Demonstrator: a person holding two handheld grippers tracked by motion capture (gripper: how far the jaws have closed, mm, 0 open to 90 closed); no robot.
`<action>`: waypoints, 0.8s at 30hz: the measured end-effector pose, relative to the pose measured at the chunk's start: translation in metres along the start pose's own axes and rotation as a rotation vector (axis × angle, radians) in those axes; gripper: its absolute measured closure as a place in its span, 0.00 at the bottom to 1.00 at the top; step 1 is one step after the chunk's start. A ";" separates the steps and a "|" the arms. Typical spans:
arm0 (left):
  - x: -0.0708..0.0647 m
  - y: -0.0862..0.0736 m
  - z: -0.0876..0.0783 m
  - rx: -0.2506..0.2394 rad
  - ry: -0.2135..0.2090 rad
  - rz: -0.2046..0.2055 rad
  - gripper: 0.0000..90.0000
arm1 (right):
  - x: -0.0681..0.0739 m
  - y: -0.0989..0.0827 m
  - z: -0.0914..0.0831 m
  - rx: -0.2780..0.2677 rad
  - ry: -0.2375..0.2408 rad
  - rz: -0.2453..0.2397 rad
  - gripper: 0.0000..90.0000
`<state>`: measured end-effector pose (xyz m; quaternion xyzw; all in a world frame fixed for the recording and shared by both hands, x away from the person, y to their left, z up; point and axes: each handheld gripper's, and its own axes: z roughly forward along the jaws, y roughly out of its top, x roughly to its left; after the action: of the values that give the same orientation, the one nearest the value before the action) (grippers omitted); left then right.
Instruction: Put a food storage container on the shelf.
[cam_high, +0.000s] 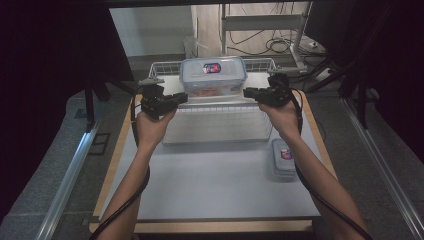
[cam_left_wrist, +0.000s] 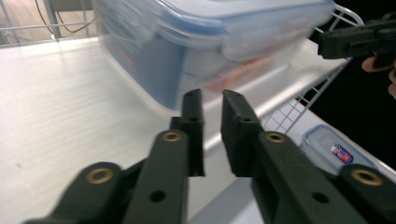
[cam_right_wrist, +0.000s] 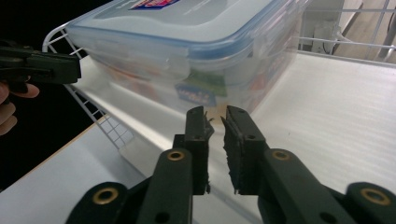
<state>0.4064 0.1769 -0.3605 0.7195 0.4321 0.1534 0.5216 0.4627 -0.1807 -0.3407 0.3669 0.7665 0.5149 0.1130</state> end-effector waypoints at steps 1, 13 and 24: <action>-0.003 -0.002 -0.002 -0.002 0.004 0.012 0.82 | 0.001 -0.002 -0.002 -0.001 0.003 -0.005 0.85; -0.030 -0.037 -0.018 0.012 0.011 0.099 0.55 | 0.015 -0.031 -0.026 0.014 -0.006 -0.119 0.63; -0.050 -0.073 -0.029 0.019 0.006 0.146 0.38 | 0.029 -0.070 -0.037 0.069 -0.015 -0.202 0.40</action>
<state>0.3248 0.1617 -0.4014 0.7536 0.3815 0.1893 0.5007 0.3908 -0.2010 -0.3791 0.2952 0.8161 0.4713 0.1573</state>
